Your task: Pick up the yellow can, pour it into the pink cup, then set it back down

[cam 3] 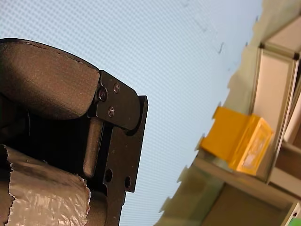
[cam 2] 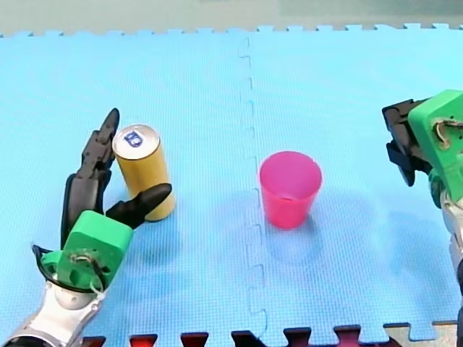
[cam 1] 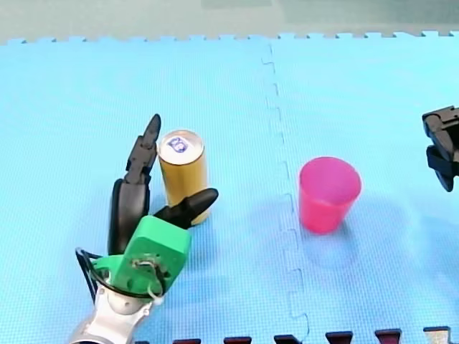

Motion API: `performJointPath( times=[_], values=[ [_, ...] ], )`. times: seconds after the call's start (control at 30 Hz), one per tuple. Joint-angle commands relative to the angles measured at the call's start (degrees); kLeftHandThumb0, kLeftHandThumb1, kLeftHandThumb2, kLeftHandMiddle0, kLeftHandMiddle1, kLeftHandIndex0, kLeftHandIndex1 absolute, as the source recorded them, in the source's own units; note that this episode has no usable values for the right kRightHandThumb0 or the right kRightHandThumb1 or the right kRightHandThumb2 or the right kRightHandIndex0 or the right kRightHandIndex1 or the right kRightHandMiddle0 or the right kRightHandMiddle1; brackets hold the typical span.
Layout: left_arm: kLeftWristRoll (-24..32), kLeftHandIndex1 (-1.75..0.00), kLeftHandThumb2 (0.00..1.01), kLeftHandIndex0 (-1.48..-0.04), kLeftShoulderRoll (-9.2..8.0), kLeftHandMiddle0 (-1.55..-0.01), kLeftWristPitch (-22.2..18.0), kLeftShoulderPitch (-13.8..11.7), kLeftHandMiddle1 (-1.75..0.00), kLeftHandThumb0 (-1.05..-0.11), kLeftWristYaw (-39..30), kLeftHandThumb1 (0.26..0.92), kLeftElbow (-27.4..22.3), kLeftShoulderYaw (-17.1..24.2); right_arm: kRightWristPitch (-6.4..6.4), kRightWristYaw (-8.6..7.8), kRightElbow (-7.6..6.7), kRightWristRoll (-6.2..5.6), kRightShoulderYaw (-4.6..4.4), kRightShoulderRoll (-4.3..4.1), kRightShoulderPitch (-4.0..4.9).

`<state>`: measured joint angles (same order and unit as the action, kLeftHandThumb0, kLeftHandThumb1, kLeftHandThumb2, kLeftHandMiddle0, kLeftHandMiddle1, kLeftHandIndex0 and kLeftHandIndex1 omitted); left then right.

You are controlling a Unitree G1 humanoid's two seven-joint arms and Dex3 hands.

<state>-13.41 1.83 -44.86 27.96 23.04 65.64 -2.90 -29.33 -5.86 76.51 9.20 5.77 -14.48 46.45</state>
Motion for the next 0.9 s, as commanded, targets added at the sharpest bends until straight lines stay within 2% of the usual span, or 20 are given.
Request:
performJointPath(
  times=[0.0,0.33,0.63,0.73,0.8,0.87],
  values=[
    [0.8,0.0,0.0,-0.27,0.41,-0.34,0.7,1.1,0.0,-0.942,-1.1,0.731,0.7,0.4,-0.36,-0.07,-0.02,-0.05,-0.01,-0.28,-0.12],
    [5.2,0.0,0.0,-0.28,1.81,-0.35,1.6,3.1,0.0,-0.851,-8.2,0.674,1.6,2.7,-0.82,0.88,-0.12,0.75,-0.7,-0.35,0.03],
    [14.1,0.0,0.0,-0.28,4.12,-0.38,2.8,3.8,-0.01,-0.799,-20.3,0.652,1.2,7.2,-1.03,0.33,-0.13,0.23,-0.34,-0.32,-0.11],
    [15.6,0.0,0.0,-0.29,4.57,-0.38,3.6,3.9,-0.01,-0.784,-22.2,0.645,0.9,8.3,-1.09,0.23,-0.14,0.16,-0.3,-0.4,-0.14],
    [16.9,-0.04,0.0,-0.39,5.09,-0.49,4.1,3.9,-0.05,-0.749,-22.8,0.631,0.7,9.3,-1.13,0.17,-0.15,0.16,-0.31,-0.5,-0.14],
    [17.9,-0.06,0.01,-0.74,5.74,-0.84,4.7,3.8,-0.1,-0.622,-22.0,0.676,0.2,10.4,-1.16,0.21,-0.15,0.21,-0.35,-0.55,-0.15]
  ],
)
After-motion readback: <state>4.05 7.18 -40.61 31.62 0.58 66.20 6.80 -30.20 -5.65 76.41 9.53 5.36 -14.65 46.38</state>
